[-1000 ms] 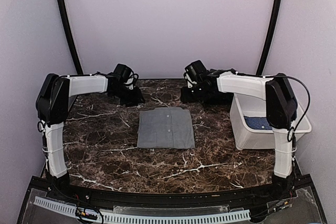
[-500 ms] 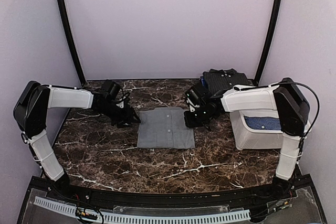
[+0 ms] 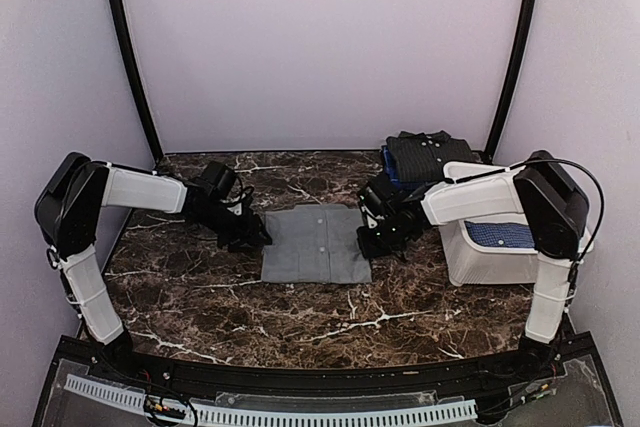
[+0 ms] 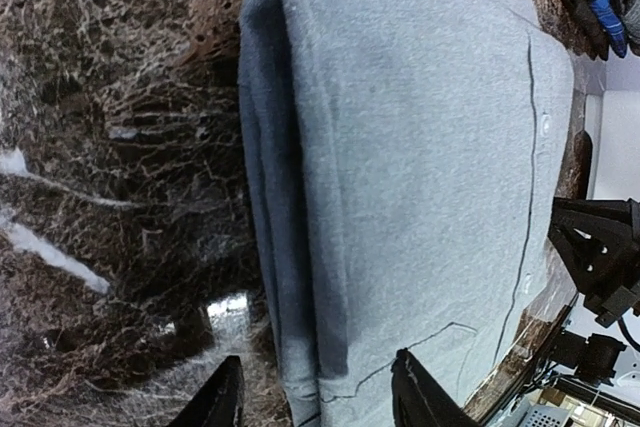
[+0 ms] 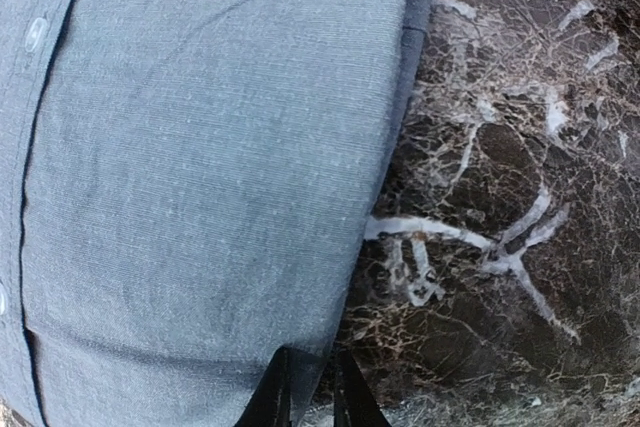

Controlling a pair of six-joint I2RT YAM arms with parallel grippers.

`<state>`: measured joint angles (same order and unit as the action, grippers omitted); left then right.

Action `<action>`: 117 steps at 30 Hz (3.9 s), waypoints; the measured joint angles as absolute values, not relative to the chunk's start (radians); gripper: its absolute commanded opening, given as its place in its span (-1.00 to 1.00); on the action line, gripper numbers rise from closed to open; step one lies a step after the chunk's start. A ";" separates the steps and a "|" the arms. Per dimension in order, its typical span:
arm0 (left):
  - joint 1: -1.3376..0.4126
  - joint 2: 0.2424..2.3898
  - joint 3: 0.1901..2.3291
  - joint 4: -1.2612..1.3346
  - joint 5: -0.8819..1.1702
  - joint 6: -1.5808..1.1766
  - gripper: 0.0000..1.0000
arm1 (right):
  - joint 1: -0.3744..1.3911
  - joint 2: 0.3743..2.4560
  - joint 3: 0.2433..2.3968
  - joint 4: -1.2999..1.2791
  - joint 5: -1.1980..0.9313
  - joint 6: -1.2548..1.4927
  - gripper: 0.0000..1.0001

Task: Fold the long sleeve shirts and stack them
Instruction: Pick up the square-folded shirt from the center of the board, then turn over the square-folded shirt at the center of the board.

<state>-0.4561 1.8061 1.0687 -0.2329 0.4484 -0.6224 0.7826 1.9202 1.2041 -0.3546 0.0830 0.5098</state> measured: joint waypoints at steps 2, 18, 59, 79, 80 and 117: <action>-0.462 1.821 1.069 -0.234 0.439 -0.622 -0.03 | 0.783 1.920 1.204 -0.356 0.090 0.508 -0.64; -0.488 1.850 1.086 -0.241 0.383 -0.625 -0.09 | 0.890 1.775 1.179 -0.412 0.113 0.517 -0.84; -0.503 1.903 1.163 -0.305 0.412 -0.647 -1.00 | 0.890 1.765 1.172 -0.361 0.106 0.581 -0.68; -0.392 1.755 1.206 -0.601 0.395 -0.418 -1.00 | 0.890 2.020 1.322 -0.268 0.023 0.580 -0.91; -0.390 1.752 1.216 -0.612 0.395 -0.411 -1.00 | 0.890 2.040 1.330 -0.266 0.019 0.582 -0.92; -0.383 1.773 1.584 -0.599 0.629 -0.445 -1.00 | 0.913 2.682 2.050 0.247 -0.393 0.952 -0.65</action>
